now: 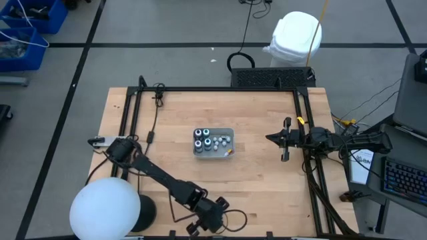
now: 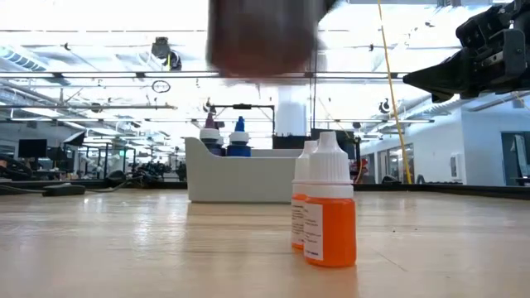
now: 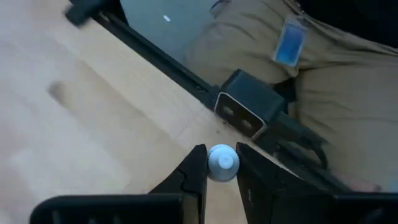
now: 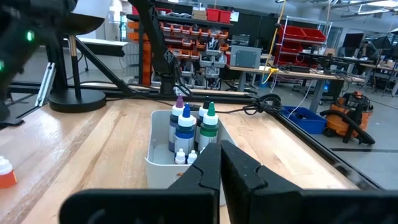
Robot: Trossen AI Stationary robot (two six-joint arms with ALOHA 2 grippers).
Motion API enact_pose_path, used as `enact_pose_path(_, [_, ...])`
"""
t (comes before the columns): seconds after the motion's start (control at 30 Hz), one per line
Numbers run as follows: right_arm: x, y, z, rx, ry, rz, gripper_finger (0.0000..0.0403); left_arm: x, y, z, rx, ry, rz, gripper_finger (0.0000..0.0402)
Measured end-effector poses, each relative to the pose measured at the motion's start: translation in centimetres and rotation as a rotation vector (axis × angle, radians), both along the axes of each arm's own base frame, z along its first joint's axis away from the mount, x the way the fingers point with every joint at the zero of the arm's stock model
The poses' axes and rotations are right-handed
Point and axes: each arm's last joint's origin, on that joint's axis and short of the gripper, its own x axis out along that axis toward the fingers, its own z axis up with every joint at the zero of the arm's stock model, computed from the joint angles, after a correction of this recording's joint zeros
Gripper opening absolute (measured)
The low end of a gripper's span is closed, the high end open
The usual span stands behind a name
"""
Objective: Pick & Place food coloring
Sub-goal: Put the small brown food coloring bottle into the gray bin
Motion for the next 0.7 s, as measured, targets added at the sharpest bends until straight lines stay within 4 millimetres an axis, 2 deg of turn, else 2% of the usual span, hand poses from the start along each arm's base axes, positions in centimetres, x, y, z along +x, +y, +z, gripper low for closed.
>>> enact_pose_path(0.1, [0.0,0.0,0.0,0.005,-0.001,0.002,0.0000,-0.4,1.3,2.9,0.036,-0.066,0.010,0.0068])
enact_pose_path(0.17, [0.0,0.0,0.0,0.019,-0.006,0.003,0.0000,-0.7,3.0,5.2,0.078,-0.107,0.055,0.0071])
enact_pose_path(0.27, [0.0,0.0,0.1,0.023,-0.009,0.003,0.0000,-0.6,6.6,8.3,0.119,-0.175,0.141,0.0069])
enact_pose_path(0.37, [0.0,0.0,0.1,0.023,-0.011,0.003,0.0000,0.2,11.0,10.1,0.116,-0.210,0.238,0.0067])
enact_pose_path(0.47, [0.0,0.0,0.1,0.023,-0.009,0.003,0.0000,1.4,15.1,10.3,0.090,-0.207,0.311,0.0067])
enact_pose_path(0.57, [0.0,0.0,0.1,0.023,-0.008,0.004,0.0000,2.7,18.6,8.9,0.085,-0.198,0.378,0.0069])
enact_pose_path(0.7, [0.1,0.0,0.1,0.026,-0.008,0.005,0.0000,3.3,23.0,7.1,0.105,-0.154,0.464,0.0067])
